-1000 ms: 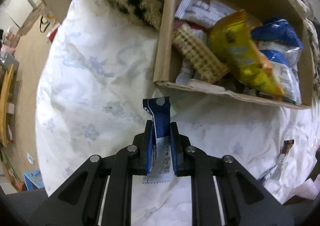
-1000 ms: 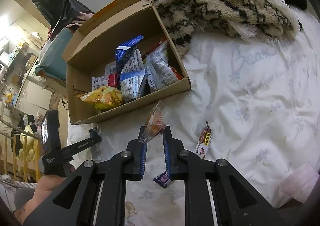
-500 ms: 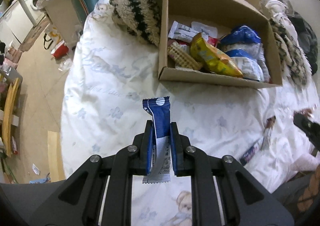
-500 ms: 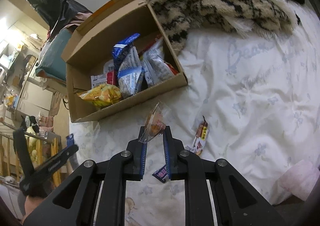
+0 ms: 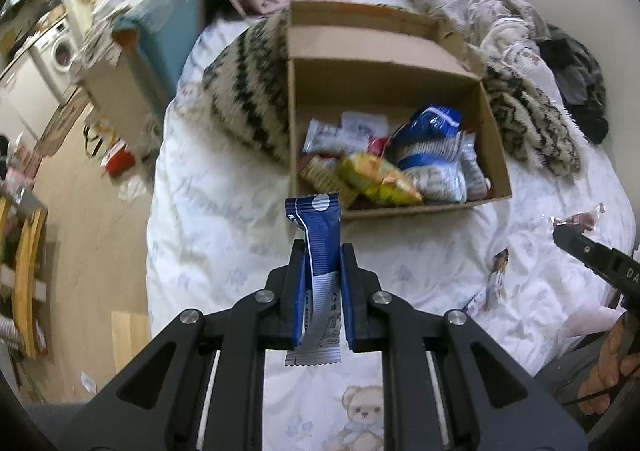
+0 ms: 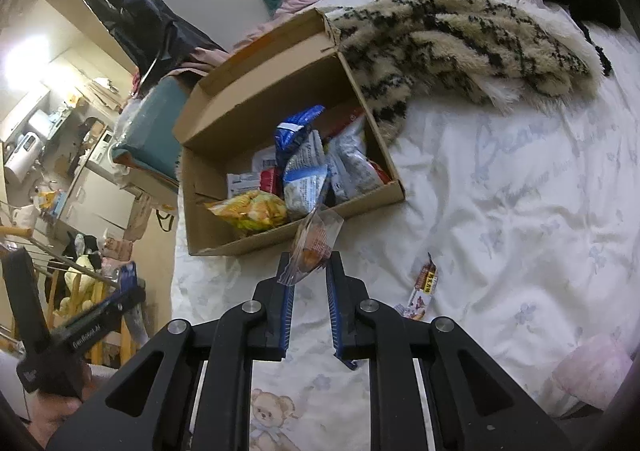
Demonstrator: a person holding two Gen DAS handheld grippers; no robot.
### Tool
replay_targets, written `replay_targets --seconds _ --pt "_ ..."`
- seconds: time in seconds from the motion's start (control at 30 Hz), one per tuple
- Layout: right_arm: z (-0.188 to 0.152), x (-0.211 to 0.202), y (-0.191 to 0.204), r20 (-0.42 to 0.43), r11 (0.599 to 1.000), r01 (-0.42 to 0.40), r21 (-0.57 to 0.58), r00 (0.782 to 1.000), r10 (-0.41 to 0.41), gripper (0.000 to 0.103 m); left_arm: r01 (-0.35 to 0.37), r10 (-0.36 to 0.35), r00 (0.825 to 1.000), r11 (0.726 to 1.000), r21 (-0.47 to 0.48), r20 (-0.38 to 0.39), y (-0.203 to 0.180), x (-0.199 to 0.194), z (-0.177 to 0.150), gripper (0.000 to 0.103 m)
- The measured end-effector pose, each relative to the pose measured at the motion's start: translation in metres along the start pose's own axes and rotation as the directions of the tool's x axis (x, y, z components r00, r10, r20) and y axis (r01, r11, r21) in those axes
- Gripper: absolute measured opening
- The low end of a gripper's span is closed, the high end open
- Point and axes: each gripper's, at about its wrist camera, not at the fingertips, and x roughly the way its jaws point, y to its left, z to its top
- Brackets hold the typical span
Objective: Organize snacks
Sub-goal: 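Carry the blue-white packet with the left gripper while the right gripper carries the sausage snack into the box, then open both grippers to drop the packet and sausage snack into the box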
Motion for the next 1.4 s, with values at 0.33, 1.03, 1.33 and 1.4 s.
replay_targets --seconds 0.33,1.03,1.33,1.4 --pt "0.024 0.006 -0.001 0.005 0.999 -0.028 0.032 1.0 0.028 0.016 0.055 -0.056 0.998 0.998 0.037 0.042 0.002 0.02 0.047 0.012" --pt "0.102 0.062 0.008 0.018 1.0 -0.027 -0.002 0.999 0.027 0.017 0.136 -0.131 0.989 0.987 -0.091 0.062 0.023 0.082 0.089 0.013" --pt "0.099 0.117 0.008 -0.11 0.988 0.1 -0.117 0.987 -0.113 0.018 0.141 -0.136 0.989 0.985 -0.098 0.056 0.023 0.101 0.092 0.013" --pt "0.098 0.121 0.002 -0.127 0.994 0.074 -0.079 0.988 -0.084 0.019 0.159 -0.153 0.986 0.981 -0.112 0.059 0.024 0.102 0.093 0.013"
